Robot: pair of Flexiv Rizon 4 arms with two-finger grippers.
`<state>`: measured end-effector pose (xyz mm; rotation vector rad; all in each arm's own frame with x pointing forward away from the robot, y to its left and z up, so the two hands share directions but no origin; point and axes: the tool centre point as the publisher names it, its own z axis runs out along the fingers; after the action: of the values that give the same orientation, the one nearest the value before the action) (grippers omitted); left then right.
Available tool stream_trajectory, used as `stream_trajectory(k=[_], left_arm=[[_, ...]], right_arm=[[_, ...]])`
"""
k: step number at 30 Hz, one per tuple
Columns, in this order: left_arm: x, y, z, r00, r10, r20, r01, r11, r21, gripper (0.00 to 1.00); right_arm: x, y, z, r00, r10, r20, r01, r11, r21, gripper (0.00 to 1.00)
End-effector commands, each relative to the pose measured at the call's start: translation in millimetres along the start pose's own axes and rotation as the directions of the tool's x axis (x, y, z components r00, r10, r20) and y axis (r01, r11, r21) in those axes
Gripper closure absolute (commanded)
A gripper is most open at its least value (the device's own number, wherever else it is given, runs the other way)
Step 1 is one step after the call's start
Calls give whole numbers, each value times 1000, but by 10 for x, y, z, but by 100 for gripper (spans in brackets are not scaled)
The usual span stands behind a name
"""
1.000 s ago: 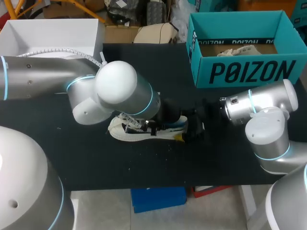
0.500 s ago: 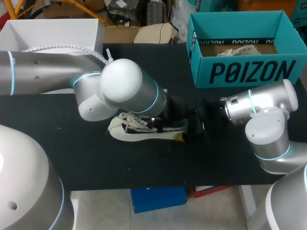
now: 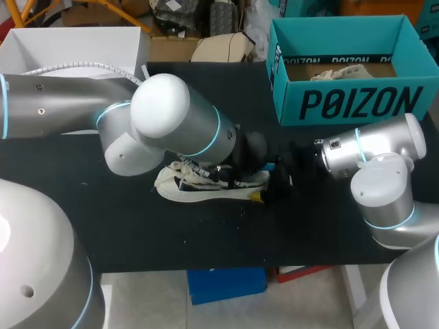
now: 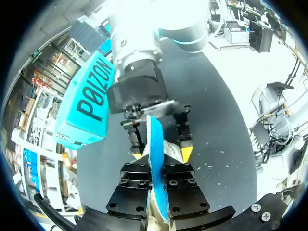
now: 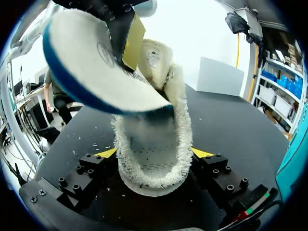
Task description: Take the shoe out of the shoebox, open the shoe tongue, remove and reinsert the insole, then place the shoe into the shoebox
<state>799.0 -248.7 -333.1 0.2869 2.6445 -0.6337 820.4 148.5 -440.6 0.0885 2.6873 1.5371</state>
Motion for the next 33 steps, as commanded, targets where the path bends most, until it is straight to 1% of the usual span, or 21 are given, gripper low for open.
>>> stream_trajectory(k=[1, 4, 7, 8, 9, 10, 11, 12, 14, 17, 19, 33], left_arm=[[-44, 72, -330, 995, 5, -98, 26, 952, 305, 100], [-101, -97, -467, 990, 17, -141, 47, 895, 444, 100], [-204, -257, -596, 983, 42, -180, 67, 827, 558, 100], [-265, -339, -656, 978, 56, -199, 78, 791, 607, 100], [-314, -434, -715, 976, 76, -204, 74, 768, 636, 100], [-337, -479, -749, 974, 90, -206, 70, 752, 656, 100], [-379, -562, -824, 972, 108, -208, 68, 720, 690, 100], [-396, -597, -854, 972, 113, -207, 68, 705, 706, 100], [-453, -692, -960, 968, 143, -207, 67, 647, 759, 100], [-540, -741, -1060, 955, 192, -225, 89, 539, 837, 100], [-588, -734, -1111, 954, 185, -237, 110, 518, 848, 100], [-588, -734, -1111, 954, 185, -237, 110, 518, 848, 100]], right_arm=[[-10, -30, 3, 1000, 1, -1, -1, 1000, 2, 100], [-10, -30, 3, 1000, 1, -1, -1, 1000, 2, 100], [-10, -30, 3, 1000, 1, -1, -1, 1000, 2, 100], [-10, -30, 3, 1000, 1, -1, -1, 1000, 2, 100], [-10, -30, 3, 1000, 1, -1, -1, 1000, 2, 100], [-10, -30, 3, 1000, 1, -1, -1, 1000, 2, 100], [-10, -30, 3, 1000, 1, -1, -1, 1000, 2, 100], [-10, -30, 3, 1000, 1, -1, -1, 1000, 2, 100], [-10, -30, 3, 1000, 1, -1, -1, 1000, 2, 100], [-10, -30, 3, 1000, 1, -1, -1, 1000, 2, 100], [-10, -30, 3, 1000, 1, -1, -1, 1000, 2, 100], [-10, -30, 3, 1000, 1, -1, -1, 1000, 2, 100]])
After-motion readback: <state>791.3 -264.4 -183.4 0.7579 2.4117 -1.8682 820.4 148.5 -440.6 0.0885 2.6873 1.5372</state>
